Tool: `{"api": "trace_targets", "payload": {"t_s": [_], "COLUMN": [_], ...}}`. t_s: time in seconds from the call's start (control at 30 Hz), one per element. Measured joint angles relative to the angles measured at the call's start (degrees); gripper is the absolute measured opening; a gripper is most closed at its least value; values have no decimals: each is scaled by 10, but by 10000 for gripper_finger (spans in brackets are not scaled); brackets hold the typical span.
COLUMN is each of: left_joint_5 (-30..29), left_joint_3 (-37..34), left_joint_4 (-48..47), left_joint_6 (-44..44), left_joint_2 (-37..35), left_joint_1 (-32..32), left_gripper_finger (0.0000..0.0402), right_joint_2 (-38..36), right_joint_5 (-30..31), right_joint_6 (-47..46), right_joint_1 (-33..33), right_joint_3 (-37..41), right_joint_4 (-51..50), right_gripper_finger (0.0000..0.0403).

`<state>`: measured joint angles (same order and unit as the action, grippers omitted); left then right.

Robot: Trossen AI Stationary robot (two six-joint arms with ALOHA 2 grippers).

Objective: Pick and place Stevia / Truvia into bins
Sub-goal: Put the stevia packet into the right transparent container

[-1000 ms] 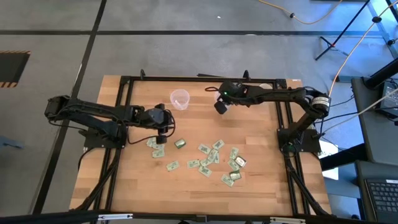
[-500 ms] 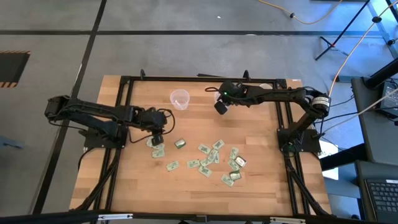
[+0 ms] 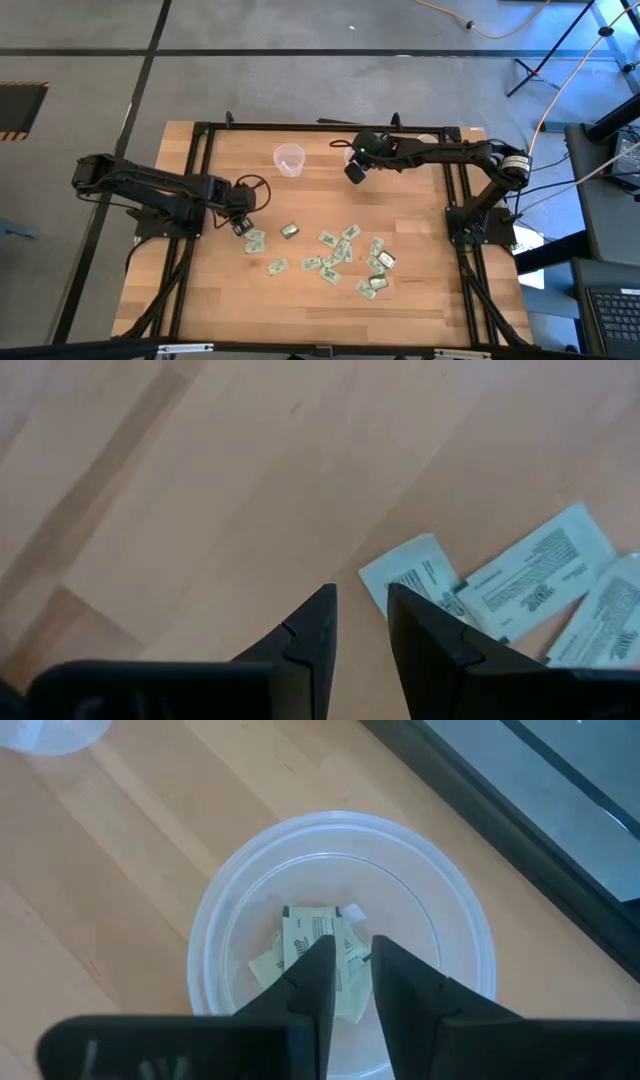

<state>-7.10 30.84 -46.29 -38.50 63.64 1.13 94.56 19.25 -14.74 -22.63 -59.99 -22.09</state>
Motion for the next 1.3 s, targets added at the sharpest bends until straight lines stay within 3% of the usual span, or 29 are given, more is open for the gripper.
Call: {"api": "trace_targets", "payload": {"t_s": [0.43, 0.97, 1.3], "left_joint_5": [12, 45, 55], "left_joint_3": [-8, -2, -2], "left_joint_4": [29, 69, 71], "left_joint_6": [7, 36, 38], "left_joint_2": [10, 129, 134], "left_joint_1": [0, 0, 0], "left_gripper_finger": [86, 85, 45], "right_joint_2": [0, 0, 0], "right_joint_5": [0, 0, 0], "right_joint_6": [2, 4, 4], "right_joint_1": [0, 0, 0], "right_joint_3": [0, 0, 0], "right_joint_4": [0, 0, 2], "right_gripper_finger": [71, 71, 71]}}
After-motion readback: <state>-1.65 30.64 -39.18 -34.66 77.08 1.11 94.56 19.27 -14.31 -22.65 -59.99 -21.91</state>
